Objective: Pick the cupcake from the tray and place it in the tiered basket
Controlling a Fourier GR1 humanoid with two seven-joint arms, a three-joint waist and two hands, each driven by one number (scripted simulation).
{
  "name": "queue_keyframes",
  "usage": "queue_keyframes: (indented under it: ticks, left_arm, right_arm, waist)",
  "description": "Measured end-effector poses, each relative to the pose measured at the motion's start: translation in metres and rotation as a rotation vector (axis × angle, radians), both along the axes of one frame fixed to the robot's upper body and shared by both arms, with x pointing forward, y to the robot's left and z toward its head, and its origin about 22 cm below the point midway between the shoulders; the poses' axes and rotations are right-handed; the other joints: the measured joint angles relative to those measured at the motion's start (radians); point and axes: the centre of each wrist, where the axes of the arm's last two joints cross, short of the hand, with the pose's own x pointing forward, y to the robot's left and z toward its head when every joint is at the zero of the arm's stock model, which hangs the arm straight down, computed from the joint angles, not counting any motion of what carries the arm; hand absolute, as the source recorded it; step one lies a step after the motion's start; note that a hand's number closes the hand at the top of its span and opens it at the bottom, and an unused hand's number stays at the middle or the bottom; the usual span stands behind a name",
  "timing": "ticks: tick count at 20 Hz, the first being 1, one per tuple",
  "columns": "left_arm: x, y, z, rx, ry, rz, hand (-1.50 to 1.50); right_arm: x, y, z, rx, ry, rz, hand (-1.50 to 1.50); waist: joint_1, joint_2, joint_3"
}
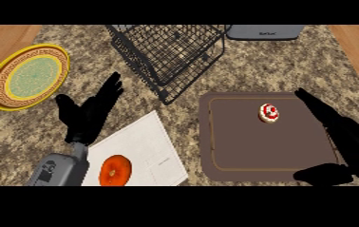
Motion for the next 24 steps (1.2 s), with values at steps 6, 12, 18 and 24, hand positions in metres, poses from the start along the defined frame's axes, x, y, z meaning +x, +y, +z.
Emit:
queue_keyframes:
  ticks: [6, 12, 18, 24]
  left_arm:
    - [0.005, -0.004, 0.0, 0.002, -0.004, -0.001, 0.0]
    - [0.007, -0.008, -0.001, -0.006, -0.002, 0.001, 0.0]
    - [0.001, 0.001, -0.003, -0.003, -0.005, -0.002, 0.0]
    - [0.001, 0.001, 0.001, 0.004, 0.0, -0.002, 0.0]
  right_arm:
    - [0.008, -0.009, -0.017, -0.016, -0.02, -0.043, -1.5]
    - [0.018, -0.019, -0.036, -0.009, -0.045, -0.07, -1.5]
    - [0.03, -0.011, -0.044, 0.005, -0.052, -0.083, -1.5]
    - [0.038, -0.004, -0.055, 0.025, -0.045, -0.09, -1.5]
  waist:
    - [0.0, 0.0, 0.0]
    - [0.0, 0.0, 0.0]
    - [0.001, 0.0, 0.0]
    - [0.001, 0.0, 0.0]
